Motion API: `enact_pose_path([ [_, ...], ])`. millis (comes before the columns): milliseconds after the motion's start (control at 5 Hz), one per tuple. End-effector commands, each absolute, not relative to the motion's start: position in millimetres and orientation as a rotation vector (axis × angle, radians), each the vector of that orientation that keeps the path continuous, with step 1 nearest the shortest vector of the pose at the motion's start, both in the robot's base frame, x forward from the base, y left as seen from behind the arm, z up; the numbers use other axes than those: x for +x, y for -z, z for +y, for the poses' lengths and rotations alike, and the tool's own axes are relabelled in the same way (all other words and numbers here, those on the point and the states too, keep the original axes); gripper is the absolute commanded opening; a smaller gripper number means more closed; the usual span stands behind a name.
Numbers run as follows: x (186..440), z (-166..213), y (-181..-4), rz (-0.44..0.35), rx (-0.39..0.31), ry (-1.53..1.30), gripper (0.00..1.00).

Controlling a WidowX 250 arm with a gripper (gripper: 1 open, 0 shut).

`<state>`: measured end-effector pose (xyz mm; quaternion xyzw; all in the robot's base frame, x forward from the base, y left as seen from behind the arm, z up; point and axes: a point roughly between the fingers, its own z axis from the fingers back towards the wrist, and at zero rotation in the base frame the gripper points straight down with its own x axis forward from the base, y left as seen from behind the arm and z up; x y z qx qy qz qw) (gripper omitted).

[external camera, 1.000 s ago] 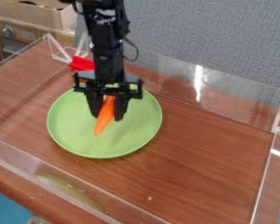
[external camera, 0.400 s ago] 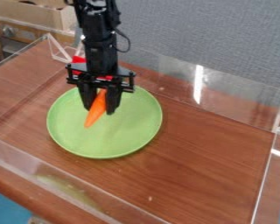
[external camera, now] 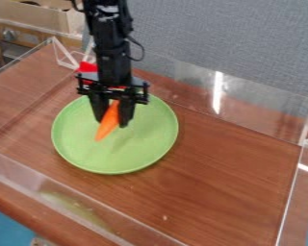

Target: Move the carrot from the green plate to the table

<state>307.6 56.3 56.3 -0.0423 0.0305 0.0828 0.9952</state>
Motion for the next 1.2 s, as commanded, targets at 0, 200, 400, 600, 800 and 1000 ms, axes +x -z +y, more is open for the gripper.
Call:
enact_pose_path([
  [0,321,58,-65.3,0.015,-0.085,-0.146,0.00],
  [200,321,72,-91.6,-0.007,-0.105,-0.132,0.00],
  [400,321,93,-105.7,-0.032,-0.118,-0.158,0.00],
  [600,318,121,-106.8,-0.046,-0.116,-0.182,0.00],
  [800,313,149,-103.9,-0.032,-0.103,-0.220,0.00],
  [1000,310,163,-95.3,-0.008,-0.089,-0.221,0.00],
])
